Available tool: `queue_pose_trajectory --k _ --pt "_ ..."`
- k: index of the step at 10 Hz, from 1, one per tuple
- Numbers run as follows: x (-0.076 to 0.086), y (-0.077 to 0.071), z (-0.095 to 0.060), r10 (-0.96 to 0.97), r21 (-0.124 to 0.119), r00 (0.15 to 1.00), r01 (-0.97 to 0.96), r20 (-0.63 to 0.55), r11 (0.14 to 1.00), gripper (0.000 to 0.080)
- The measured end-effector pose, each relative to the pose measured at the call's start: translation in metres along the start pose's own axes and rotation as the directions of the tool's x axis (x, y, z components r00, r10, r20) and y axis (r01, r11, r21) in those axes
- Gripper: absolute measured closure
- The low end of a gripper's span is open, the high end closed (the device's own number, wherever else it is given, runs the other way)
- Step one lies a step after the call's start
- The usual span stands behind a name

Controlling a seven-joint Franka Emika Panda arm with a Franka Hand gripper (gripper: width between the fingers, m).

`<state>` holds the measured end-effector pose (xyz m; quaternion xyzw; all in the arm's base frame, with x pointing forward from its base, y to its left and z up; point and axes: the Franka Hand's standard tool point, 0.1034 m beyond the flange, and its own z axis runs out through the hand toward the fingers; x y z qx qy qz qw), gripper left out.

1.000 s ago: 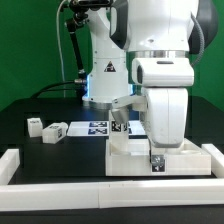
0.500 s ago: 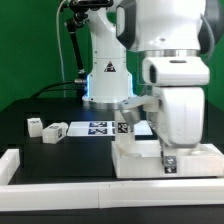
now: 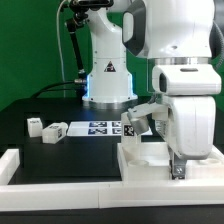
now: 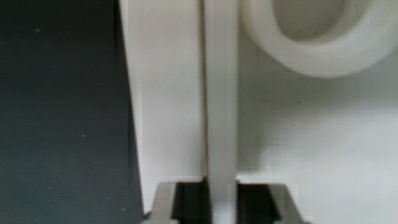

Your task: Assemble square table

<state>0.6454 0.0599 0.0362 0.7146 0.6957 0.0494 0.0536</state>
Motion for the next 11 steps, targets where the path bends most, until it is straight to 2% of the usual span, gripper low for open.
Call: queue_pose_trajectory --k 1,3,4,5,6,11 --pt "-0.0002 -0.0001 0.0002 0.000 0.000 1.000 0.000 0.000 1.000 0.0637" --pt "-0.0008 -0.0004 0.0007 0.001 0.001 1.000 -0.001 0.000 1.000 0.0364" --pt "-0.0011 -0.0005 0.0008 0.002 0.001 1.000 -0.002 0.000 1.000 0.0364" --pt "-0.0013 -0.0005 0.0010 0.002 0.002 1.000 -0.002 0.000 1.000 0.0207" --pt "-0.0015 -0.0006 0.0011 0.002 0.002 1.000 -0.002 0.001 1.000 0.0167" --pt "-0.0049 -0.0001 -0.0004 0.006 0.002 1.000 -0.006 0.002 1.000 0.0150"
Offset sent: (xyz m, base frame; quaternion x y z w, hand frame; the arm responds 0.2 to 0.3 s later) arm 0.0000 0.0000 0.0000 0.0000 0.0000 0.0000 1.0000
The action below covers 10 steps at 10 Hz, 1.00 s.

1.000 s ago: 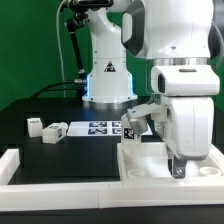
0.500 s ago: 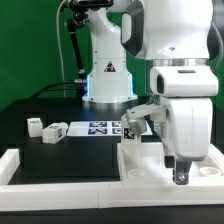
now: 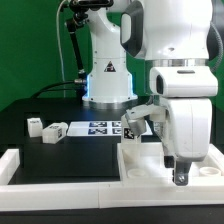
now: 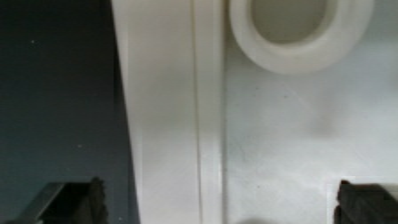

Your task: Assemble square table

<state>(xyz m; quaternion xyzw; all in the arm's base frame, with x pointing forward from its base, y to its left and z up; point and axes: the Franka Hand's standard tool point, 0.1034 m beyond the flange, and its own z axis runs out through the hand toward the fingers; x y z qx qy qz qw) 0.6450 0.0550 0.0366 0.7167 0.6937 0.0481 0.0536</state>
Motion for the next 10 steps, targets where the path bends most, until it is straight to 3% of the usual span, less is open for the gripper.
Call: queue_pose_trajectory --k 2,4,9,10 --pt "-0.026 -0.007 -0.039 0.022 0.007 0.999 -0.022 0.024 1.000 0.0150" --pt "-0.052 -0.007 -0.064 0.060 0.009 0.997 -0.060 0.044 0.998 0.0150" --pt "-0.054 -0.005 -0.065 0.366 -0.003 0.930 -0.366 0.046 0.931 0.0150" --pt "-0.067 -0.011 -0.069 0.383 -0.002 0.922 -0.383 0.054 0.924 0.0150"
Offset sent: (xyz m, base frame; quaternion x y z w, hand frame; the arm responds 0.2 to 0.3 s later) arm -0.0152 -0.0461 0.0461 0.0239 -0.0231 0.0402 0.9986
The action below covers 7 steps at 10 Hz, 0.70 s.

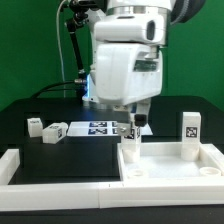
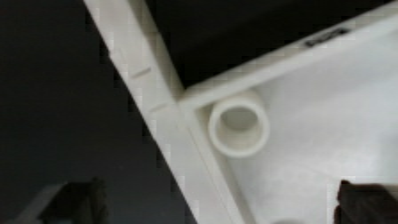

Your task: Assemble square table

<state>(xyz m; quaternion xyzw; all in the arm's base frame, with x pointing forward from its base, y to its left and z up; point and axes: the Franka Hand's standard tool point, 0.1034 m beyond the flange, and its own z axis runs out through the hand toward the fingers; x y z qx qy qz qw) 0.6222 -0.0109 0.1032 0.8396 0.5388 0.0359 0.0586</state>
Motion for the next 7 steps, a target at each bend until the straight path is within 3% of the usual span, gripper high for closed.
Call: queue_pose_trajectory --k 1,3,4,7 --pt "-0.034 -0.006 -0.010 0.074 0.014 0.997 -0.074 0.002 0.997 0.0150" --pt "-0.086 -0.012 -0.016 0.234 0.036 0.972 -0.234 0.012 0.971 0.0150" --pt "-0.106 -0.008 -0.019 0.348 0.044 0.937 -0.349 0.011 0.936 0.0150" --pt "-0.102 -0.009 -0.017 0.507 0.043 0.862 -0.507 0.017 0.861 0.0150"
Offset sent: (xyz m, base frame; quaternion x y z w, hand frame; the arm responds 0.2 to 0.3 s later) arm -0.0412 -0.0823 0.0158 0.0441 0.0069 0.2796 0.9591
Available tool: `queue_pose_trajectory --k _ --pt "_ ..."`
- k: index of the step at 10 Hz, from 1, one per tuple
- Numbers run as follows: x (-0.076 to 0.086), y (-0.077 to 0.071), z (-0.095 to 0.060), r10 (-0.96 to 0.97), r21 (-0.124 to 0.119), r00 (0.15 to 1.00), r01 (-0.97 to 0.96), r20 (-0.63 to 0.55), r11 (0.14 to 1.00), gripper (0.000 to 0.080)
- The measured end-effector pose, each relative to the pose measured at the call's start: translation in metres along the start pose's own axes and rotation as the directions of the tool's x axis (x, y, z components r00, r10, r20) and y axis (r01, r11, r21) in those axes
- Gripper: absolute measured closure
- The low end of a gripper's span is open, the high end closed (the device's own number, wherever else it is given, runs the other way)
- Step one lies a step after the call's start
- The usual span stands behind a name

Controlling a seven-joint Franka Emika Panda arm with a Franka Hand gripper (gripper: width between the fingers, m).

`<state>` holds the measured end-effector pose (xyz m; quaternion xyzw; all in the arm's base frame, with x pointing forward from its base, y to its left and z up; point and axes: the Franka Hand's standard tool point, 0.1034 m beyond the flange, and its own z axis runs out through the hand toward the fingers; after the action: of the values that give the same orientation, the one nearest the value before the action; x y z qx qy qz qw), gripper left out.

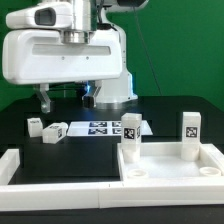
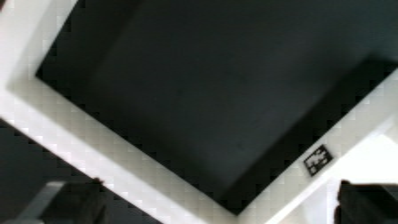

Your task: Assemble square table

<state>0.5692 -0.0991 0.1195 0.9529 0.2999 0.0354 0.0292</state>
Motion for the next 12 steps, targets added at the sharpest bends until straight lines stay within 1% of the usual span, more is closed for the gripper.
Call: queue_pose_trajectory --k 1,2,3,4,5,6,7,9,10,11,12 --pt "0.000 0.000 0.002 0.050 0.001 0.999 -0.050 -0.002 0.999 0.0150" --pt "-0.008 -0.001 0.010 0.167 0.009 0.986 -0.167 -0.008 0.986 0.0150" --pt "-0.028 0.001 0.016 0.261 0.021 0.965 -0.261 -0.001 0.965 0.0150" --pt "-0.051 0.002 0.022 0.317 0.024 0.948 -0.317 0.024 0.948 0.0150" --pt "-0.074 -0.002 0.030 0.438 0.039 0.898 -0.440 0.053 0.897 0.0150" --pt "-0.090 0.001 0.032 0.509 0.050 0.857 -0.514 0.084 0.856 0.0150" --pt "-0.092 0.003 0.032 0.574 0.047 0.815 -0.578 0.081 0.814 0.0150" --pt "-0.089 0.000 0.033 0.655 0.043 0.751 -0.659 0.086 0.751 0.0150" --pt "-0.089 0.000 0.033 0.671 0.041 0.736 -0.676 0.087 0.736 0.0150" --pt "-0.091 0.000 0.034 0.667 0.042 0.739 -0.672 0.091 0.739 0.0150" --pt "-0.111 -0.006 0.040 0.692 0.052 0.704 -0.706 0.162 0.706 0.0150"
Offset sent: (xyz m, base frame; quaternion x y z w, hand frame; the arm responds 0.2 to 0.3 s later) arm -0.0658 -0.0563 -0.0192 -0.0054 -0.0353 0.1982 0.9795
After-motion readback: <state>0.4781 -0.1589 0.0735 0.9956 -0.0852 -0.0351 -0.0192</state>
